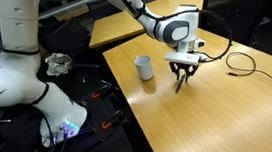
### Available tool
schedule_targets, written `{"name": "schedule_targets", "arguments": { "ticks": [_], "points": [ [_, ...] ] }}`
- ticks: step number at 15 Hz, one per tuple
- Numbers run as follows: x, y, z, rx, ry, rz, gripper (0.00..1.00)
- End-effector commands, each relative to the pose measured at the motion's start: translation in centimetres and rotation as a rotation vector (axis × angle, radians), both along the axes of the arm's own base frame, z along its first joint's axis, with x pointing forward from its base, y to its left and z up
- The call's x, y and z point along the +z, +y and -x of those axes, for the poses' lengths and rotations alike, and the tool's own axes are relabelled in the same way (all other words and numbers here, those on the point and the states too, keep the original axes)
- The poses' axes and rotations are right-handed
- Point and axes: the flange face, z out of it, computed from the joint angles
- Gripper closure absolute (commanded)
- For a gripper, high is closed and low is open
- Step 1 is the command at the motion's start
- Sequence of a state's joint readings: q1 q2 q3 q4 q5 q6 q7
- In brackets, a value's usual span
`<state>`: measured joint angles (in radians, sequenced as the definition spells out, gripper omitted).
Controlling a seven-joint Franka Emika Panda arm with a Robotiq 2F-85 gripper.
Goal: Put the black pen inside the white mug
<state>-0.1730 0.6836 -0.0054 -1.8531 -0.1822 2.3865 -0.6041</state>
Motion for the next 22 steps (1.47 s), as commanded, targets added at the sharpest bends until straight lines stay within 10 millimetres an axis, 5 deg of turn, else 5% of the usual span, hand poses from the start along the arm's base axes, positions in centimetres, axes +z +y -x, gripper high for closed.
{"name": "schedule_targets", "arguments": {
  "ticks": [1, 4, 7, 12, 13, 15, 17, 22],
  "points": [
    [0.0, 0.2, 0.0, -0.012, -0.005, -0.003, 0.31],
    [0.0, 0.1, 0.1, -0.033, -0.016, -0.016, 0.57],
    [-0.1, 0.0, 0.1, -0.048, -0.019, -0.017, 0.7],
    [-0.4, -0.1, 0.1, -0.055, -0.029, -0.001, 0.62],
    [-0.4, 0.0, 0.1, -0.053, -0.033, 0.003, 0.64],
    [-0.2, 0.1, 0.1, -0.048, -0.04, -0.006, 0.9],
    [0.0, 0.1, 0.1, -0.047, -0.047, -0.011, 1.0],
    [0.8, 0.7, 0.3, -0.019, -0.047, -0.055, 0.96]
  ]
}}
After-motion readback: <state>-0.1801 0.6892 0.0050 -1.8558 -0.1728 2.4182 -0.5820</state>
